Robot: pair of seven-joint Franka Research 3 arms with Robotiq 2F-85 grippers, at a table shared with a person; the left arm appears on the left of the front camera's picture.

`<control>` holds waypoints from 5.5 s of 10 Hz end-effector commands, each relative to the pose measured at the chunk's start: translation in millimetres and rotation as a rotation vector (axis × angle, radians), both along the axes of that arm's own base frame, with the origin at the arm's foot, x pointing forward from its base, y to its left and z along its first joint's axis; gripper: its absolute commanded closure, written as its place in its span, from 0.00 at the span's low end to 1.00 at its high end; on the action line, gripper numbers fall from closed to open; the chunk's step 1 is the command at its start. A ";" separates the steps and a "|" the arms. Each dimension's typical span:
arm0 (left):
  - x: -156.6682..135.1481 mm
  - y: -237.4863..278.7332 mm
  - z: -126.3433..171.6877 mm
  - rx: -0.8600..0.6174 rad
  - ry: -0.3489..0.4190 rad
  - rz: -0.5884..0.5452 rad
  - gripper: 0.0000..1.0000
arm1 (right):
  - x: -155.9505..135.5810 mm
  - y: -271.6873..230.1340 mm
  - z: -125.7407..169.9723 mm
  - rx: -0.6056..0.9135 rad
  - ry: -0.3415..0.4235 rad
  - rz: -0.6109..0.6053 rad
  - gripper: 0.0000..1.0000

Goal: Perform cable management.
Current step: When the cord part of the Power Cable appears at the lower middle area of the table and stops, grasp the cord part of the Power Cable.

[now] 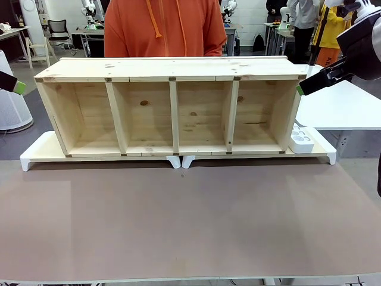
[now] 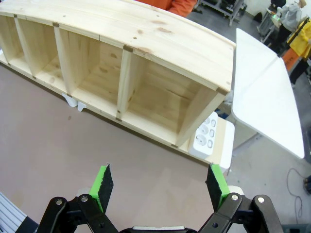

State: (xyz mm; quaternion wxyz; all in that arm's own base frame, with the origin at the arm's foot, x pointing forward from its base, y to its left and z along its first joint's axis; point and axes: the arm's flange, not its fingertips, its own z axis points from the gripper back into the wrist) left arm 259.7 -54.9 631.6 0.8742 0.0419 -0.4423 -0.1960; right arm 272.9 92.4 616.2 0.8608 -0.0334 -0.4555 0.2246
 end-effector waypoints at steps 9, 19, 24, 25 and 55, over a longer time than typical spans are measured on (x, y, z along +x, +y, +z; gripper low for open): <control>1.9 -0.3 0.8 -0.003 -0.011 -0.002 0.00 | 0.4 0.0 0.1 -0.003 -0.003 0.002 0.00; 1.9 -0.3 0.8 -0.003 -0.011 -0.002 0.00 | 0.4 0.0 0.1 -0.003 -0.003 0.002 0.00; 1.9 -0.3 0.8 -0.003 -0.011 -0.002 0.00 | 0.4 0.0 0.1 -0.003 -0.003 0.002 0.00; 1.9 -0.3 0.8 -0.003 -0.011 -0.002 0.00 | 0.4 0.0 0.1 -0.003 -0.003 0.002 0.00; 1.9 -0.3 0.8 -0.003 -0.011 -0.002 0.00 | 96.7 279.3 -99.9 -0.142 0.413 0.453 0.00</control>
